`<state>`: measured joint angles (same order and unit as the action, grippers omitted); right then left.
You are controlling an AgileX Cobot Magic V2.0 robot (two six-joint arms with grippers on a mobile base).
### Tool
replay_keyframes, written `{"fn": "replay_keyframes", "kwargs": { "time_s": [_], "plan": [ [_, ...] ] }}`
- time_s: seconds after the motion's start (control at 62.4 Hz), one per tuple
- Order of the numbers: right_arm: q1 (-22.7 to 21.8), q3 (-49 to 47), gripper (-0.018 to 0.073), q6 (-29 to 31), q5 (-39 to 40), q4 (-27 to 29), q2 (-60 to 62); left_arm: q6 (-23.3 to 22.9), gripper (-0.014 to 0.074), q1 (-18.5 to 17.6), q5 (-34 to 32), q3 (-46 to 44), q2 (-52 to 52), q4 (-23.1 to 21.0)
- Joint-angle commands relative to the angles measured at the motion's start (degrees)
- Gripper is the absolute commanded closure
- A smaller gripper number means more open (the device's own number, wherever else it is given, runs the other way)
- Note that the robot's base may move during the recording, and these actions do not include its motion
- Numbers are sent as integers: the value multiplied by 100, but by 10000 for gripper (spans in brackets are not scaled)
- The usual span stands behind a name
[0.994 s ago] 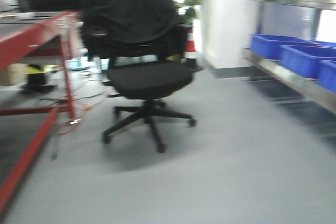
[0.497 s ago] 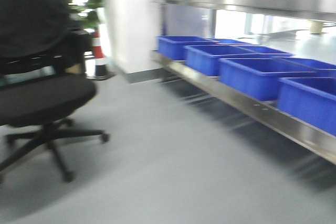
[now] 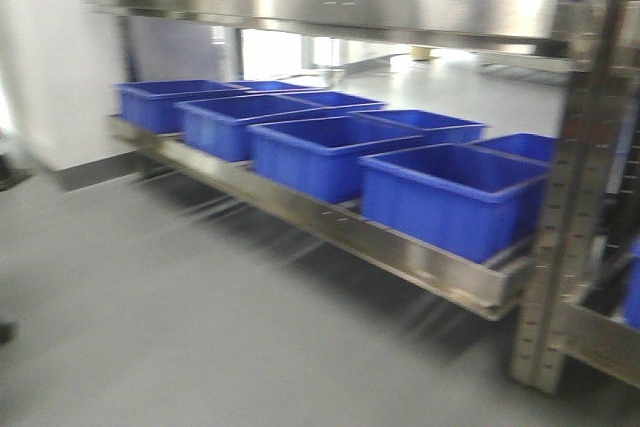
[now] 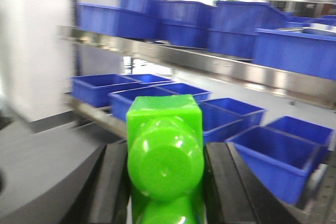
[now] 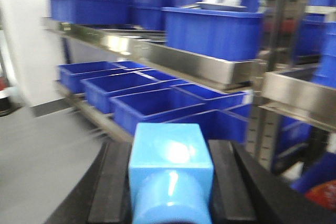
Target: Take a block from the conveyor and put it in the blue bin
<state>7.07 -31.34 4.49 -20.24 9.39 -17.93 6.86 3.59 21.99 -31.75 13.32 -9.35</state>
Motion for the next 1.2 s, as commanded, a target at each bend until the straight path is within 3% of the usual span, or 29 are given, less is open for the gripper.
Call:
{"fn": "replay_keyframes", "kwargs": {
  "time_s": [0.0, 1.186],
  "plan": [
    [-1, 7, 721, 14, 148, -43, 27, -7, 708, -23, -126, 12, -17, -2],
    [-1, 7, 721, 14, 148, -43, 27, -7, 708, -23, -199, 12, -17, -2]
  ]
}}
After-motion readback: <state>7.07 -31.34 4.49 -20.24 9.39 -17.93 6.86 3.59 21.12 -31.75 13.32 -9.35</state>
